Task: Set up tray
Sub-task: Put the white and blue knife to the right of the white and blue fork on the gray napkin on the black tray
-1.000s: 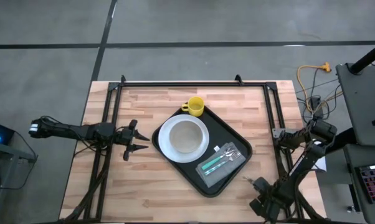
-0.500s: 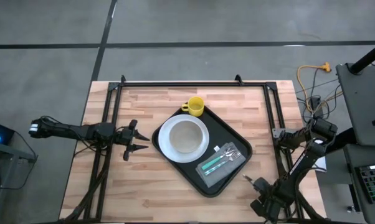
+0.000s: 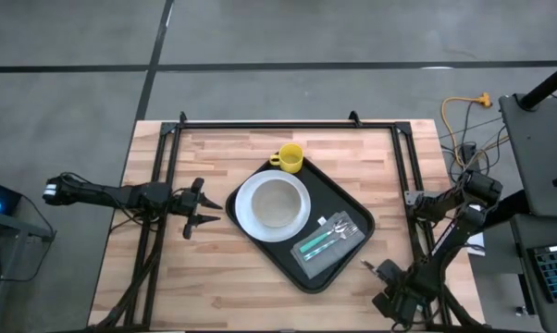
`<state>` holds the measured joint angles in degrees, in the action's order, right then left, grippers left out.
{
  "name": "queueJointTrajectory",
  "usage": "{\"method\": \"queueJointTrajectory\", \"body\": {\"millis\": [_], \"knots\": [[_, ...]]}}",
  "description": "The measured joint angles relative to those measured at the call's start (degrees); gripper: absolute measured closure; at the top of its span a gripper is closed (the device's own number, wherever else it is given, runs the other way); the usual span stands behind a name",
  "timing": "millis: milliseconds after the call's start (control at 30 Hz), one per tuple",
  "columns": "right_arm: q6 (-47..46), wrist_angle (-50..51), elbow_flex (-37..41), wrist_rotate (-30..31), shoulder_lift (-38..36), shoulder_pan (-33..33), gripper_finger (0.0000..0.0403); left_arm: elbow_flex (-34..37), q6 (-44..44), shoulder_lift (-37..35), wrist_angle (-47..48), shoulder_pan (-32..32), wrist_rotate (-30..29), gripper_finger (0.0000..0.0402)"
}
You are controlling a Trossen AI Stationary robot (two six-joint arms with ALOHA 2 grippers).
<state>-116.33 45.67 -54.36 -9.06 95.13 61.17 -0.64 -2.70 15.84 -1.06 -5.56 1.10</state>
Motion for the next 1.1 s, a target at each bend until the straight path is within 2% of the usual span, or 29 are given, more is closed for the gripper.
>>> {"method": "queueJointTrajectory", "body": {"millis": [1100], "knots": [[3.08, -1.57, 4.37, -1.51, -0.15, -0.04, 0.0324, 0.00, 0.00, 0.00, 0.02, 0.00, 0.00, 0.0266]]}}
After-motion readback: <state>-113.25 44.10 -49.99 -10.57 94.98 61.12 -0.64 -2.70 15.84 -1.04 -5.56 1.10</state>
